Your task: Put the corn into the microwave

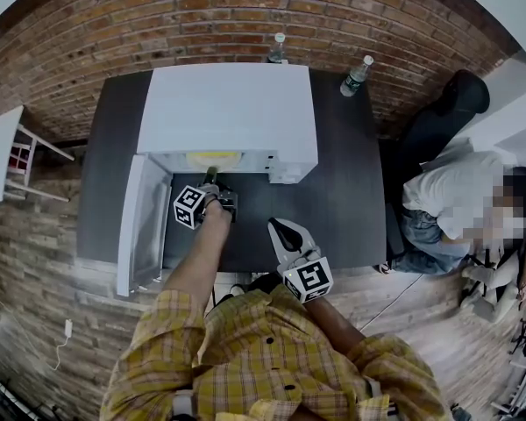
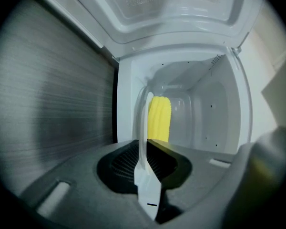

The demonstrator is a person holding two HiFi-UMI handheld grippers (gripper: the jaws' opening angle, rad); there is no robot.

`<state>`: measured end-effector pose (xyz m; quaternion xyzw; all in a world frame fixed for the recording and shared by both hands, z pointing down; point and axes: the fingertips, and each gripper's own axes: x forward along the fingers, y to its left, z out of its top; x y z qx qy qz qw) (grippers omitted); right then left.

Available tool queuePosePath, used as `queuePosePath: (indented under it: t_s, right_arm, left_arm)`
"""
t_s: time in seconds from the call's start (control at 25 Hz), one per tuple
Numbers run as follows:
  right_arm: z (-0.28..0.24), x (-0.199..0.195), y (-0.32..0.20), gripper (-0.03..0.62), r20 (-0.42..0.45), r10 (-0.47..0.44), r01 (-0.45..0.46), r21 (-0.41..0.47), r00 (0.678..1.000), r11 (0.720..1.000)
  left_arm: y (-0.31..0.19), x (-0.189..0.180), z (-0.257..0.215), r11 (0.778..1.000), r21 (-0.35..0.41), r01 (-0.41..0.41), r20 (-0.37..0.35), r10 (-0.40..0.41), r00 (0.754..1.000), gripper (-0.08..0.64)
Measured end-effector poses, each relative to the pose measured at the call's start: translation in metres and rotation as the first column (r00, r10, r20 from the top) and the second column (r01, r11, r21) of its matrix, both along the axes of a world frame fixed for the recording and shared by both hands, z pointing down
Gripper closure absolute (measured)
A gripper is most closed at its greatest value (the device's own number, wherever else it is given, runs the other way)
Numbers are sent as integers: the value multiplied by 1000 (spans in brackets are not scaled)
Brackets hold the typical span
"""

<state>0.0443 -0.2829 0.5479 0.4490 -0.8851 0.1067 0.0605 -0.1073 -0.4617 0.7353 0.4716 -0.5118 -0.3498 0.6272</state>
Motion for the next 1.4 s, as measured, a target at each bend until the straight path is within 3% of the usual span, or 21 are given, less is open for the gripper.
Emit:
queuePosePath:
  t_s: [0.08, 0.32, 0.6, 0.92, 1.24, 1.4]
  right_arm:
    - [0, -1, -1, 592, 1, 0, 0, 0, 1000, 1000]
    - [1, -1, 0, 592, -2, -2, 2, -4, 1000, 1000]
    - [-3, -4, 2, 592, 2, 6, -6, 5, 1000, 1000]
    - [-8, -9, 10, 591, 1, 12, -12, 11, 1000, 1000]
    - [-10, -18, 20, 589, -17, 25, -24, 17, 1000, 1000]
    - [-13, -20, 26, 589, -4, 36, -36, 11, 999, 999]
  left_arm:
    - [1, 0, 4, 1000, -10, -6, 3, 6, 1000, 484]
    - [1, 1, 3, 1000, -4, -28, -10, 28, 1000, 471]
    - [6, 4, -9, 992, 70, -109, -14, 110, 994, 451]
    - [22, -1, -33, 983, 117, -140, 4, 141, 990, 448]
    - [54, -4, -60, 960, 192, -205, 55, 198, 979, 464]
    - [72, -6, -74, 936, 241, -255, 92, 240, 967, 522]
